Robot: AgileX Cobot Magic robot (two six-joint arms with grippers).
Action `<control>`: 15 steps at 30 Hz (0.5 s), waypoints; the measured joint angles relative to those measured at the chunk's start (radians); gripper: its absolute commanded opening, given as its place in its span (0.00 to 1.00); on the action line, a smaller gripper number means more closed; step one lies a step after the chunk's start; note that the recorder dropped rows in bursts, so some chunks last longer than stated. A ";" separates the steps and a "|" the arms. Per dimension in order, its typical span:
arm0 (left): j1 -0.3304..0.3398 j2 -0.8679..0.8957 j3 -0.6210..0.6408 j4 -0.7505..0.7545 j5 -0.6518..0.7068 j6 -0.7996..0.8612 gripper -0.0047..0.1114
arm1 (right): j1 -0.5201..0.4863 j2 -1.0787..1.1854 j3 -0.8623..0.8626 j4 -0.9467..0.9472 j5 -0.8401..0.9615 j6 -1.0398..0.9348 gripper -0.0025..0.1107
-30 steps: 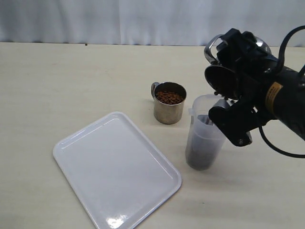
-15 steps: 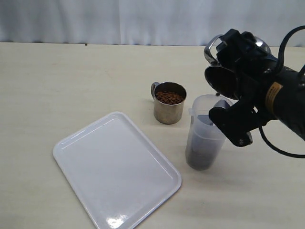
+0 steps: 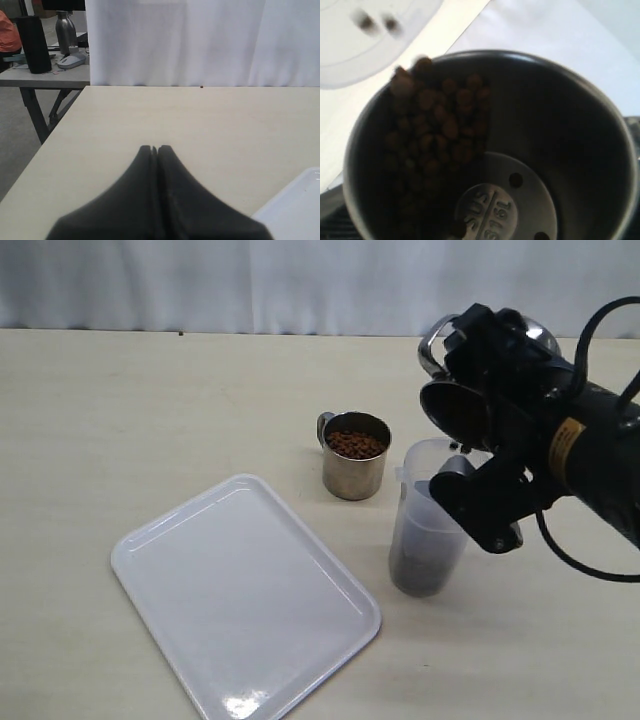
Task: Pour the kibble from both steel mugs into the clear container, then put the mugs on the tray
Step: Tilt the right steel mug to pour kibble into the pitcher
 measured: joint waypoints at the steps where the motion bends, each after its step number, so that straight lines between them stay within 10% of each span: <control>1: 0.000 0.000 0.000 0.000 0.000 0.000 0.04 | 0.010 0.000 0.000 0.000 0.004 0.000 0.06; 15: 0.000 0.000 0.000 0.000 0.000 0.000 0.04 | 0.037 0.000 0.000 0.000 0.070 -0.186 0.06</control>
